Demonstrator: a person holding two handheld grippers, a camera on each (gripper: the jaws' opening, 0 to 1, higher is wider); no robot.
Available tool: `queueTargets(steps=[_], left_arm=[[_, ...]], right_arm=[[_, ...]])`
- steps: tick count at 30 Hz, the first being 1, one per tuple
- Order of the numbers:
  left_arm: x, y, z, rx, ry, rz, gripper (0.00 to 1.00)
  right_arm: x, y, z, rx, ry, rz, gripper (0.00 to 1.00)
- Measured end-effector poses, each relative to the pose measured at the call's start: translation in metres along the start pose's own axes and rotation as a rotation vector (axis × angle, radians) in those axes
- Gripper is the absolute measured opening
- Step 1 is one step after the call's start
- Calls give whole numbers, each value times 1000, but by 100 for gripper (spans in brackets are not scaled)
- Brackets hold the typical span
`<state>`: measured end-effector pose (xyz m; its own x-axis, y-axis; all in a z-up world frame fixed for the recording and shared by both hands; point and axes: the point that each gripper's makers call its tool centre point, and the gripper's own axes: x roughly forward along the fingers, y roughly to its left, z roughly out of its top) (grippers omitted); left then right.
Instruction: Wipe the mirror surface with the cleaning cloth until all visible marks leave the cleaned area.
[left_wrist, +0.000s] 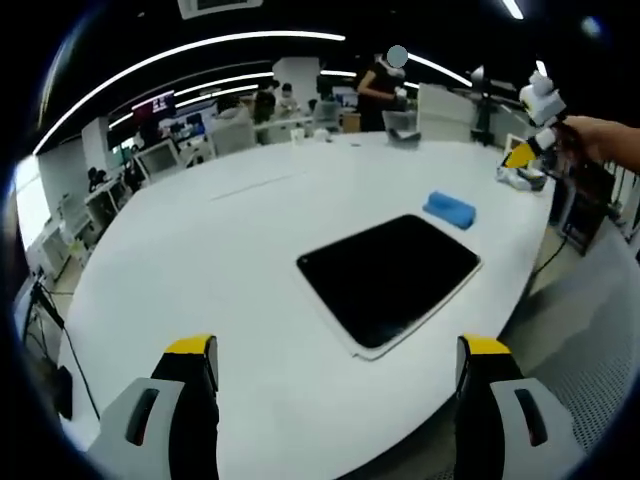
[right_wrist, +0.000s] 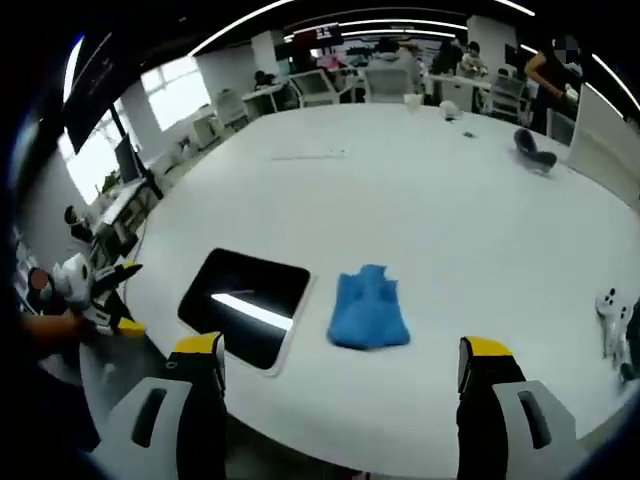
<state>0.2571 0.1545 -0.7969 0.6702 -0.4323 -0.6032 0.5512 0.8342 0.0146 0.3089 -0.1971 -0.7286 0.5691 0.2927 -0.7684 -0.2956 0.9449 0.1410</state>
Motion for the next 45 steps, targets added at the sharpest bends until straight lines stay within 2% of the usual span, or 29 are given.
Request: queueTargets(steps=[4,7,15,17,18,22,27,33,35,36,37,43,45], left_arm=[[0,2,1,-12,-6,3,100],[-1,1,2,-13,-13,-1,100],[0,2,2,-16,-13,-2,100],[0,2,2,-14,-13,0,100],[0,2,2,-16,-14,0,100],[-1,4,2,-19,-16,5,100],[-1,5,2,-23,-18,10,100],[0,6,1,-27,-19,13,99],[0,6,1,-26,-20,12,99],[0,6,1,-27,-20,12,99],[0,6,1,-27,-20,14,99],[0,6,1,-27,-14,9,99],[0,6,0,-28,-13,10,99]], right_arm=[[-3,3,29,-22,-6,9,99],[2,9,37,-32,63,55,100],[10,1,51,-117,280,78,98],[13,1,64,-120,260,71,96],[16,-1,70,-115,273,73,96],[22,-4,79,-137,321,73,96],[34,-8,86,-136,334,74,97],[49,-7,77,-129,335,80,93],[55,-9,66,-147,341,71,87],[56,-14,53,-211,370,64,82],[58,-18,46,-232,389,57,78],[77,-31,20,-178,397,40,64],[80,-33,15,-159,392,29,63]])
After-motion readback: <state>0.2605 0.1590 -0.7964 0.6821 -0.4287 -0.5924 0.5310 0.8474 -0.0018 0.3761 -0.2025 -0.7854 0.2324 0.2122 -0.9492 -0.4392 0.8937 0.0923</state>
